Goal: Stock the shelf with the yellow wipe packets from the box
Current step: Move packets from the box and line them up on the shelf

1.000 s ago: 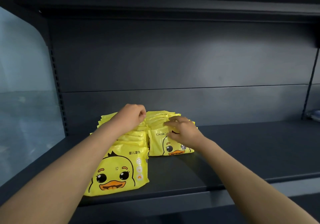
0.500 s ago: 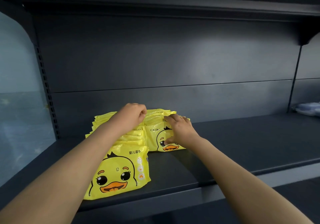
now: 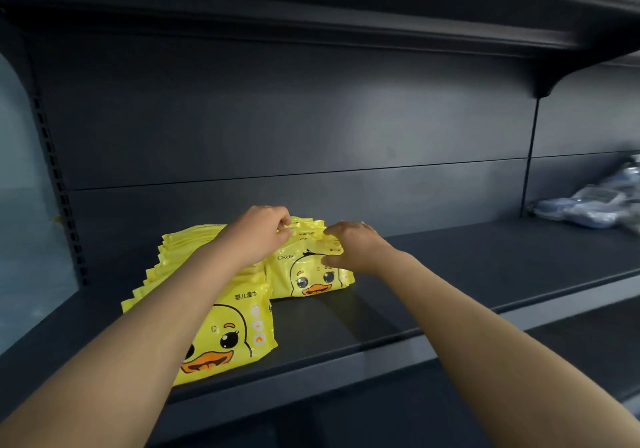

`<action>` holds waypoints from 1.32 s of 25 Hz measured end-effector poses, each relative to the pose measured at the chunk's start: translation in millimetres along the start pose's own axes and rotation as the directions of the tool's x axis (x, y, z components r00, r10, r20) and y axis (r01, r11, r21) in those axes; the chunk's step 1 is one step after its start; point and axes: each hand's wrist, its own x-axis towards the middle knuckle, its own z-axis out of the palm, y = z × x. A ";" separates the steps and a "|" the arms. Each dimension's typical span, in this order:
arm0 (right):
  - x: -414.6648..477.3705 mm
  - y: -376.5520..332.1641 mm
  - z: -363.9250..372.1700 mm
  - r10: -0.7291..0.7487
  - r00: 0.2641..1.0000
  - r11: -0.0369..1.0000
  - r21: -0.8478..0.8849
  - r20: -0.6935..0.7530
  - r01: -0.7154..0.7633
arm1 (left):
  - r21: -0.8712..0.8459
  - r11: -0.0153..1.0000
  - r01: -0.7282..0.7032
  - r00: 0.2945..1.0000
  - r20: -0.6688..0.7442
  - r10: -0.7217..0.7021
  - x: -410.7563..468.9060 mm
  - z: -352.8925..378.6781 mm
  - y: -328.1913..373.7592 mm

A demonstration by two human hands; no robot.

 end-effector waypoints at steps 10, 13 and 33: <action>-100.7 94.6 -88.1 0.000 0.995 0.999 -0.047 0.100 0.005 | 0.245 0.958 0.151 0.988 -0.004 -0.155 -35.2 -24.5 117.3; -135.8 129.4 -108.6 -0.030 0.995 0.999 -0.016 0.094 0.032 | 0.293 0.933 0.208 0.978 -0.041 -0.205 -51.3 -26.3 176.7; -371.6 256.2 -117.0 -0.045 0.980 0.990 0.139 0.193 0.018 | 0.258 0.939 0.226 0.962 0.092 -0.256 -168.6 24.7 422.8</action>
